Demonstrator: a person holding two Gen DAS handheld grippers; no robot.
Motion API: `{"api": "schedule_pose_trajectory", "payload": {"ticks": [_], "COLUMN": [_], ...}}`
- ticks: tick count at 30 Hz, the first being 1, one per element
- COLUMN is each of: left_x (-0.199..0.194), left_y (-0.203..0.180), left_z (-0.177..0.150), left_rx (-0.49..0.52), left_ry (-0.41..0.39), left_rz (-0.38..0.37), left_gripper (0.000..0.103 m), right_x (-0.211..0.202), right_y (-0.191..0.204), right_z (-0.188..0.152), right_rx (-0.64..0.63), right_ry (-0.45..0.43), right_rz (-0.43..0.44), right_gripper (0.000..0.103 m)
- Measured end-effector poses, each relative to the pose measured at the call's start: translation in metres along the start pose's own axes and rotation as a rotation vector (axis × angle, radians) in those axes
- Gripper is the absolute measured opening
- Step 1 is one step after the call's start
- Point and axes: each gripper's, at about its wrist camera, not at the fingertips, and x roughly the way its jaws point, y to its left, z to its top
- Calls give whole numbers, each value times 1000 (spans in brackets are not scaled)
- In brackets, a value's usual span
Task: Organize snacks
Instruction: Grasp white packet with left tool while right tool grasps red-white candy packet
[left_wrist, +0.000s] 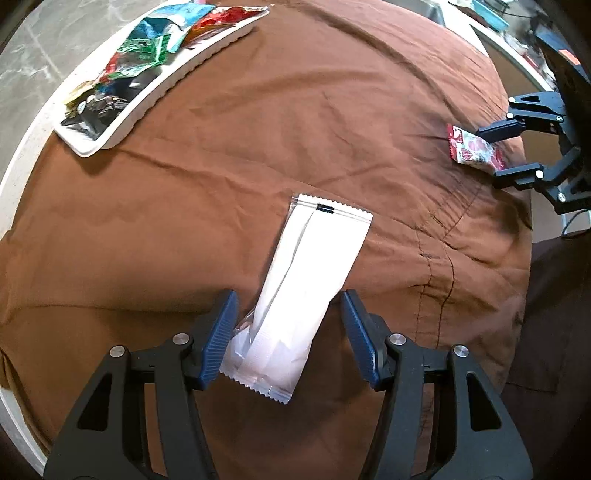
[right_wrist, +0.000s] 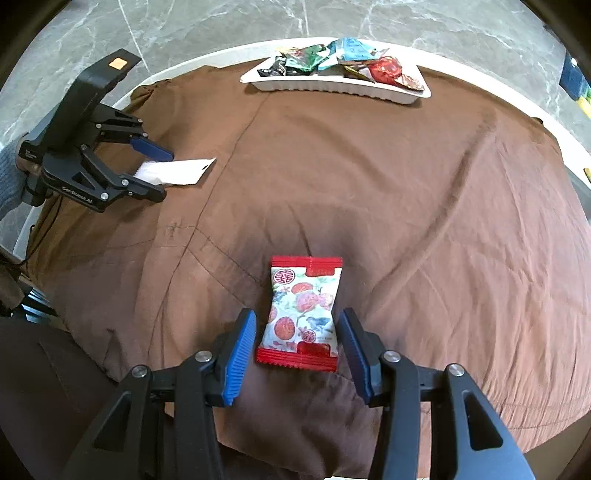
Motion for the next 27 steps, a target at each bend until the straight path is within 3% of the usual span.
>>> {"api": "schedule_pose_trajectory", "payload": {"ticks": [5, 11, 17, 25, 27], "left_x": [1, 5, 11, 13, 13], "left_y": [4, 1, -3, -4, -5], "left_z": [7, 12, 12, 11, 11], "left_rx": [28, 55, 64, 74, 70], "left_ry": [6, 10, 5, -2, -8], "left_rz": [-17, -22, -30, -33, -30], "left_gripper": [59, 76, 87, 87, 80], "right_x": [3, 3, 4, 3, 4], "right_y": [-2, -4, -9, -10, -11], "right_z": [2, 2, 6, 6, 6], "right_rx": [21, 35, 55, 71, 72], "right_ry": [11, 15, 17, 14, 15], "right_rz": [6, 7, 7, 10, 11], "right_gripper": [50, 50, 43, 42, 42]}}
